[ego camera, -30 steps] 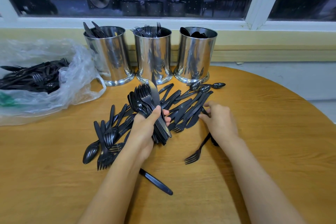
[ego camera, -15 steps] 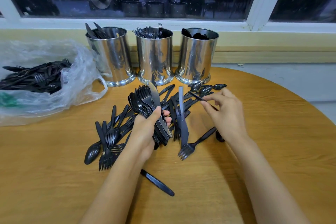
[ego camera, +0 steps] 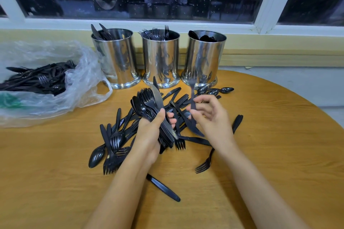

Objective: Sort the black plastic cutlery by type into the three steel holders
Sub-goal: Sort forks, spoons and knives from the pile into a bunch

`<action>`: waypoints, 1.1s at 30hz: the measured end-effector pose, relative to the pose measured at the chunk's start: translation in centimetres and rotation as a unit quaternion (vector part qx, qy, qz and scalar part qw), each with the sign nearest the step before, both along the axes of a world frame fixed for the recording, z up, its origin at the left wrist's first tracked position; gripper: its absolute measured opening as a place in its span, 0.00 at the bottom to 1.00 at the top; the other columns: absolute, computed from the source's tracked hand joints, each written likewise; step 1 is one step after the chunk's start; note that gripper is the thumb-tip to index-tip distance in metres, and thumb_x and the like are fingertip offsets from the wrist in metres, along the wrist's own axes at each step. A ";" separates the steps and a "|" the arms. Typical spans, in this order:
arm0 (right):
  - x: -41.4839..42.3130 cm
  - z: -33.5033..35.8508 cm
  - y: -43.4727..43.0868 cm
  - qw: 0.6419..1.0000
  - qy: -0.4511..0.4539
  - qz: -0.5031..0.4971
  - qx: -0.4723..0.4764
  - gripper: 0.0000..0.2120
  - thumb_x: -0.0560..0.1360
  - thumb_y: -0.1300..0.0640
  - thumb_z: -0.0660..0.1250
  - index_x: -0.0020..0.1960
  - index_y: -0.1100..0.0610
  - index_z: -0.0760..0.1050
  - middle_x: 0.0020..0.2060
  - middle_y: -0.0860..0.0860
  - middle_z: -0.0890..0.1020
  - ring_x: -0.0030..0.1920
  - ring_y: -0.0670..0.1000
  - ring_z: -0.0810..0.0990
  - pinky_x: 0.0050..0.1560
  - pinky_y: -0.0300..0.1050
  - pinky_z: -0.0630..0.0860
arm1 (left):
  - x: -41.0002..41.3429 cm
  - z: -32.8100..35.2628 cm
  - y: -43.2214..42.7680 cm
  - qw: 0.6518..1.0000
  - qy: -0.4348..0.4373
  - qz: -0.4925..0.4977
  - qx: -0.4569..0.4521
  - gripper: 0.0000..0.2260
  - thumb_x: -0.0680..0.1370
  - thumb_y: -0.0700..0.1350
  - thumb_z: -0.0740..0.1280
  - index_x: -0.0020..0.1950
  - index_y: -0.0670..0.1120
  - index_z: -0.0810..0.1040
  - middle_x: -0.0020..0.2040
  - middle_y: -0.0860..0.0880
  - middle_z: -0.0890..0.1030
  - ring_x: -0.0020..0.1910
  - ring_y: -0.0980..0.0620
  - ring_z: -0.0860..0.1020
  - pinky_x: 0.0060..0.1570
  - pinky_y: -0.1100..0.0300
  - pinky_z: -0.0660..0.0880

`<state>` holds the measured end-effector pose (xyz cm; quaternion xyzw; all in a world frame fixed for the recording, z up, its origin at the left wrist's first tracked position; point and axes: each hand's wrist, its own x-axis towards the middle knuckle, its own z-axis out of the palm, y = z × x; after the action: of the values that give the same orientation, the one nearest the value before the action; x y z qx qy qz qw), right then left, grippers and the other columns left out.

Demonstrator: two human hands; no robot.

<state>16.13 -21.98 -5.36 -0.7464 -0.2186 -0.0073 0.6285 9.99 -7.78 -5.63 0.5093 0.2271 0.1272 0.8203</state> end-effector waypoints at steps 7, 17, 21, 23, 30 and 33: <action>-1.4 -1.0 1.7 0.998 0.053 0.002 0.025 0.05 0.74 0.62 0.72 0.47 0.54 0.82 0.39 0.49 0.86 0.43 0.46 0.84 0.46 0.41 0.80 | 0.0 0.0 -0.5 1.000 0.013 -0.001 0.001 0.09 0.82 0.45 0.62 0.54 0.43 0.79 0.46 0.45 0.85 0.45 0.51 0.83 0.48 0.56 0.81; -1.7 -1.3 2.2 0.999 0.008 -0.036 0.015 0.05 0.71 0.62 0.74 0.46 0.54 0.83 0.40 0.46 0.85 0.41 0.43 0.83 0.45 0.38 0.80 | 0.0 0.1 -0.9 1.000 0.020 -0.015 0.005 0.13 0.81 0.48 0.63 0.58 0.40 0.79 0.52 0.42 0.85 0.54 0.47 0.83 0.57 0.51 0.78; -1.4 -1.0 1.7 0.999 -0.037 0.002 -0.037 0.06 0.72 0.61 0.73 0.48 0.53 0.84 0.43 0.45 0.84 0.45 0.42 0.81 0.47 0.34 0.78 | -0.1 0.4 -0.2 1.000 0.010 0.006 0.022 0.09 0.81 0.43 0.65 0.49 0.40 0.82 0.43 0.43 0.85 0.43 0.50 0.84 0.43 0.57 0.82; -0.4 -1.0 0.8 0.995 -0.057 -0.052 -0.065 0.05 0.73 0.59 0.73 0.46 0.51 0.83 0.42 0.44 0.83 0.44 0.40 0.80 0.45 0.31 0.76 | -0.1 0.6 0.4 0.999 0.008 0.027 0.018 0.09 0.81 0.42 0.64 0.47 0.40 0.82 0.39 0.44 0.83 0.38 0.51 0.82 0.41 0.59 0.81; 1.6 -1.7 -0.8 0.964 -0.012 -0.081 -0.252 0.10 0.74 0.51 0.71 0.55 0.52 0.80 0.40 0.41 0.80 0.42 0.39 0.77 0.47 0.36 0.77 | 0.0 0.5 1.4 0.998 0.014 0.054 0.009 0.11 0.82 0.42 0.62 0.43 0.40 0.80 0.32 0.48 0.79 0.35 0.52 0.77 0.41 0.58 0.77; 1.0 -1.7 -0.1 0.922 -0.046 -0.063 -0.380 0.18 0.73 0.47 0.72 0.61 0.46 0.75 0.42 0.41 0.79 0.46 0.43 0.77 0.45 0.43 0.78 | -0.1 0.6 1.3 0.998 0.016 0.051 0.023 0.11 0.82 0.41 0.62 0.43 0.41 0.80 0.32 0.48 0.79 0.35 0.51 0.77 0.41 0.58 0.77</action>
<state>17.15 -22.11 -7.04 -0.9403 -0.1865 0.0027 0.2847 9.89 -6.44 -5.04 0.5176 0.2630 0.1661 0.7971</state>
